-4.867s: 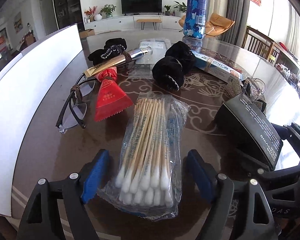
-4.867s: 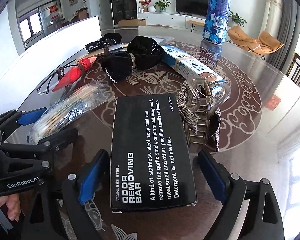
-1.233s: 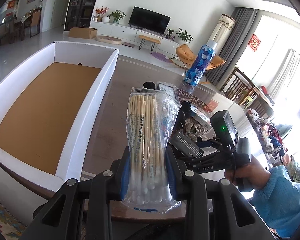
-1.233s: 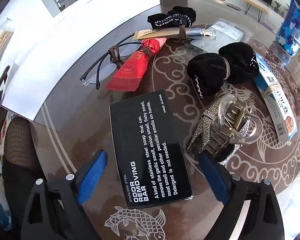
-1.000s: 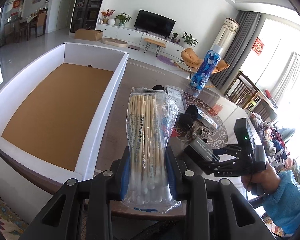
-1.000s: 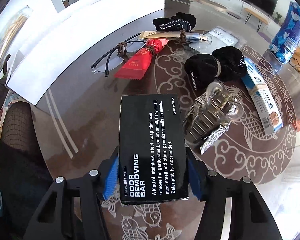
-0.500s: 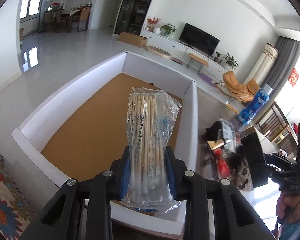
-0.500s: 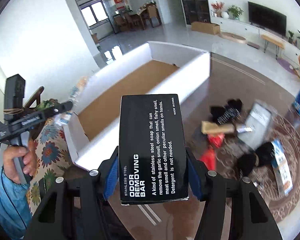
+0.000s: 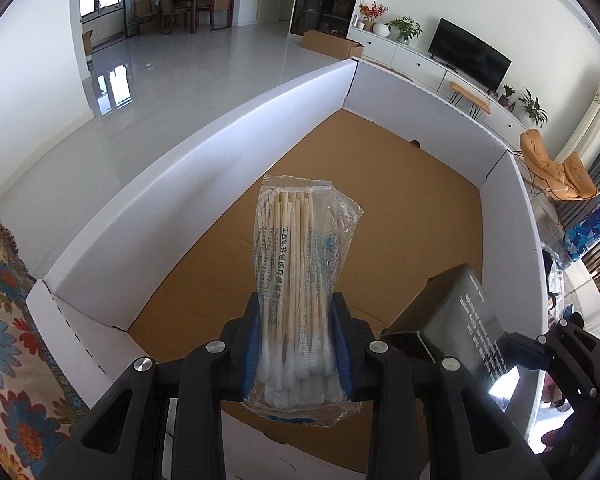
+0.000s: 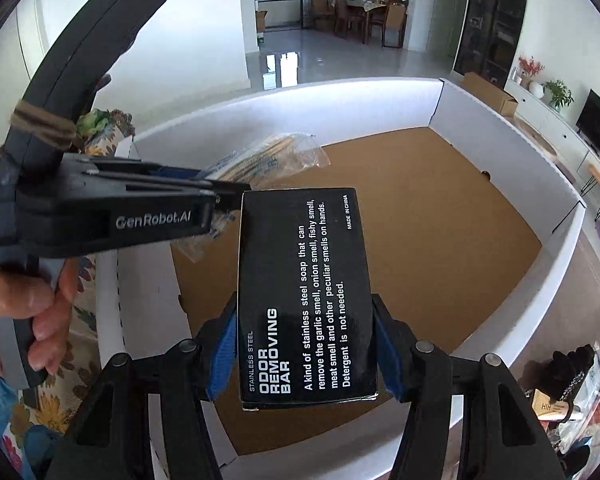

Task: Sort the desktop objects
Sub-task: 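Carry the swab bag and black box into the white cardboard box with both tools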

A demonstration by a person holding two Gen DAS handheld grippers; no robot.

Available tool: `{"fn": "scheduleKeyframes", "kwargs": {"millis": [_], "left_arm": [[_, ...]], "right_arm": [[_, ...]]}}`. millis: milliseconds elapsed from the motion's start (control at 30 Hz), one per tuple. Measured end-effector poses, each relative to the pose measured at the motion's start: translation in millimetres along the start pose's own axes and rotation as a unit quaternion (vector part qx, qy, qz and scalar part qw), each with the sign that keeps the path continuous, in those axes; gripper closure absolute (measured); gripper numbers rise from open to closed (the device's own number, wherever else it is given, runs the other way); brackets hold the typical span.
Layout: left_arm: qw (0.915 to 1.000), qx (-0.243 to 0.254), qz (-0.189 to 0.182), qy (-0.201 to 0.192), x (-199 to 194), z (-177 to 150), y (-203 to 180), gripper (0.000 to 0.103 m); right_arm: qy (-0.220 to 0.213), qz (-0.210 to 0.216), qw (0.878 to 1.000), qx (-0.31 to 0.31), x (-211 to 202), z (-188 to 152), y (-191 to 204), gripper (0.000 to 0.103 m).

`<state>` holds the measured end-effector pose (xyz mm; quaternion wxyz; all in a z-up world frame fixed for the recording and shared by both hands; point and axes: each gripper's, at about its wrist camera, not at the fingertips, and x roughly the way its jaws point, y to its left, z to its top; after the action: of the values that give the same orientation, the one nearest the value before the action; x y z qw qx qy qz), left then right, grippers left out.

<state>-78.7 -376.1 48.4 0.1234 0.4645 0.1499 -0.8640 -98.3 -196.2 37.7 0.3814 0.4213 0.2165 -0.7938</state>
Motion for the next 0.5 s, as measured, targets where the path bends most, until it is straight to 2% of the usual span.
{"fn": "scheduleKeyframes", "kwargs": {"millis": [200, 300, 333, 367, 433, 500], "left_arm": [[0.9996, 0.015, 0.016, 0.017, 10.0, 2.2, -2.1, 0.071], [0.9994, 0.021, 0.023, 0.012, 4.2, 3.9, -7.8, 0.065], [0.9989, 0.028, 0.035, 0.01, 3.7, 4.8, -11.2, 0.052], [0.9981, 0.037, 0.048, 0.008, 4.4, 5.3, -14.3, 0.034], [0.9957, 0.06, 0.071, 0.002, 5.4, 4.0, -20.2, 0.024], [0.9926, 0.081, 0.09, 0.005, 8.3, 3.5, -24.4, 0.024]], "right_arm": [[0.003, -0.022, 1.0, -0.017, 9.1, -11.6, 2.9, 0.043], [0.01, -0.044, 0.999, -0.014, 12.2, -14.3, -1.4, 0.042], [0.01, -0.051, 0.999, -0.014, 13.3, -15.8, -3.4, 0.041], [0.004, -0.055, 0.998, -0.02, 12.6, -17.5, -3.2, 0.041], [-0.004, -0.062, 0.998, -0.023, 9.9, -20.2, -5.1, 0.041], [-0.007, -0.068, 0.997, -0.021, 6.3, -19.4, -4.7, 0.041]]}}
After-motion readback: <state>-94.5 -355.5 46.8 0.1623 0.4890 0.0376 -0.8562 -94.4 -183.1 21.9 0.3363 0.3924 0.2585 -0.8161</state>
